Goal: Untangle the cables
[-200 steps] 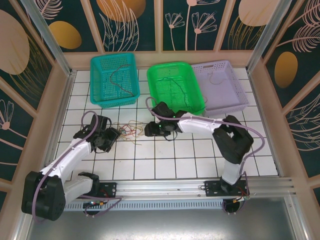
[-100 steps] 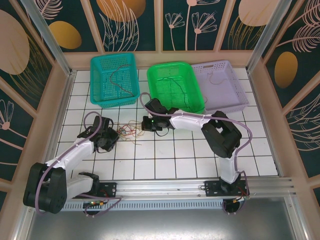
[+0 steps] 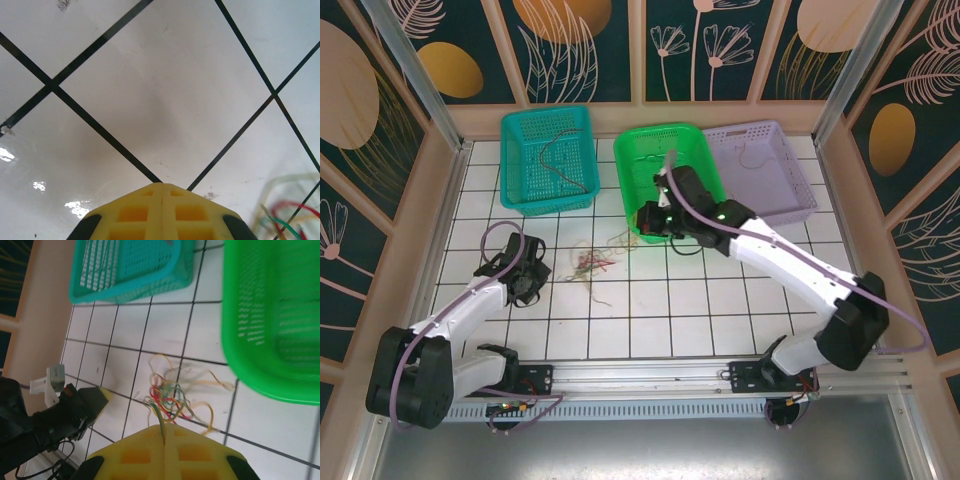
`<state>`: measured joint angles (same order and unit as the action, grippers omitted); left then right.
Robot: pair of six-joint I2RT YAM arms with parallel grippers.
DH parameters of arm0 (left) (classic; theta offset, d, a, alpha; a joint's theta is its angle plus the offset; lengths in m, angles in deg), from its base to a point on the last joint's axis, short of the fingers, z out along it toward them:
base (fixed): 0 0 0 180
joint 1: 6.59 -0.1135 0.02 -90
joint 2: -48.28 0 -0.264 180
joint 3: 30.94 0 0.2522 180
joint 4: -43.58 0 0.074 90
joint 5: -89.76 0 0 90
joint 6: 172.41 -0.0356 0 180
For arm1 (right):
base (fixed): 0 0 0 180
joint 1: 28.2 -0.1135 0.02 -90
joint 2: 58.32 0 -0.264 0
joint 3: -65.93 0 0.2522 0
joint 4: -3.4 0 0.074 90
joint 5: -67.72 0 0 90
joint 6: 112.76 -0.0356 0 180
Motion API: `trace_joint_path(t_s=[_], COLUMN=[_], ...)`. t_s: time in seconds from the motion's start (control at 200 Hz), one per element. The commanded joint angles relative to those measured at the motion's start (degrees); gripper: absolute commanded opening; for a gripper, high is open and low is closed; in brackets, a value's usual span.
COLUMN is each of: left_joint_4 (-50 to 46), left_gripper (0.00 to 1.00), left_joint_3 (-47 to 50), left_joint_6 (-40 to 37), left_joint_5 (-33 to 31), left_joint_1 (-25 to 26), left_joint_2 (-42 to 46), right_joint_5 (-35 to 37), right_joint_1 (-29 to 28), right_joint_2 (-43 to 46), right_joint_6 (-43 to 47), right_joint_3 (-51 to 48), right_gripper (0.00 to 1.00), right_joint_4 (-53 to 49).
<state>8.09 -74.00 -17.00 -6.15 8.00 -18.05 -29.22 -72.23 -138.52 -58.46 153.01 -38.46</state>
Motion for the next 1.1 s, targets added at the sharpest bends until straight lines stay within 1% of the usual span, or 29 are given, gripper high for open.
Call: trace_joint_path(t_s=[0.0,0.05,0.13,0.195,0.27,0.35,0.41,0.45,0.521,0.596,0.686,0.731,0.831,0.901,0.956,1.026,1.096], left_joint_4=[-1.64,-1.28,0.15,2.29,6.08,8.56,10.24,10.99,12.71,15.25,16.22,14.72,7.18,0.04,-2.01,-3.27,-4.49], left_gripper=[0.00,0.00,0.00,0.17,0.31,0.42,0.46,0.48,0.51,0.53,0.56,0.57,0.57,0.56,0.56,0.56,0.56], left_joint_3=[-1.52,-2.15,-4.05,-5.64,-7.69,-10.77,-12.18,-12.60,-11.54,-9.15,-8.56,-9.62,-12.91,-15.20,-15.51,-15.05,-14.16], left_joint_6=[-0.83,-0.55,-0.18,0.95,1.78,0.53,-0.65,-1.03,0.63,5.35,9.44,10.22,10.62,11.73,11.72,12.45,13.17], left_joint_5=[-2.43,-1.88,1.77,6.56,12.33,15.19,16.06,15.87,14.73,13.91,10.63,8.59,1.98,-3.53,-5.80,-6.40,-4.95], left_joint_1=[0.33,0.32,0.31,0.50,2.20,6.65,10.21,12.74,15.10,15.47,15.47,15.42,15.42,15.45,15.45,15.47,15.46], left_joint_2=[-0.73,-0.65,-0.07,0.62,0.87,0.26,0.06,0.20,1.41,3.81,6.88,7.78,9.63,10.95,12.30,13.35,13.02], right_joint_5=[2.66,0.47,-5.12,-8.86,-11.43,-12.93,-14.24,-15.23,-18.14,-21.09,-23.23,-24.46,-25.45,-24.82,-23.97,-22.14,-20.22], right_joint_1=[4.00,6.23,7.91,7.67,7.01,6.77,6.59,6.17,4.65,2.35,-0.10,-0.86,-1.58,-1.58,-1.43,-1.21,-0.83], right_joint_2=[4.79,6.23,6.56,6.20,6.36,6.31,5.93,5.36,3.85,2.23,-0.73,-2.00,-3.74,-4.08,-3.46,-1.69,0.14], right_joint_6=[3.65,4.66,5.69,5.16,2.99,0.75,-0.12,-0.11,0.84,2.27,3.08,2.98,1.84,1.98,2.37,2.39,2.39], right_joint_3=[0.25,0.48,0.47,-0.18,-1.61,-2.24,-1.51,-0.24,2.72,6.55,12.65,15.13,18.32,17.59,14.99,8.89,1.64], right_gripper=[0.00,0.00,0.00,0.00,0.00,0.00,0.00,0.00,0.00,0.00,0.00,0.00,0.00,0.00,0.00,0.00,0.00], right_joint_4=[-6.72,-7.03,-6.76,-5.85,-3.88,-2.64,-1.90,-1.49,-0.25,1.47,1.82,2.85,5.16,5.05,5.03,5.48,5.73])
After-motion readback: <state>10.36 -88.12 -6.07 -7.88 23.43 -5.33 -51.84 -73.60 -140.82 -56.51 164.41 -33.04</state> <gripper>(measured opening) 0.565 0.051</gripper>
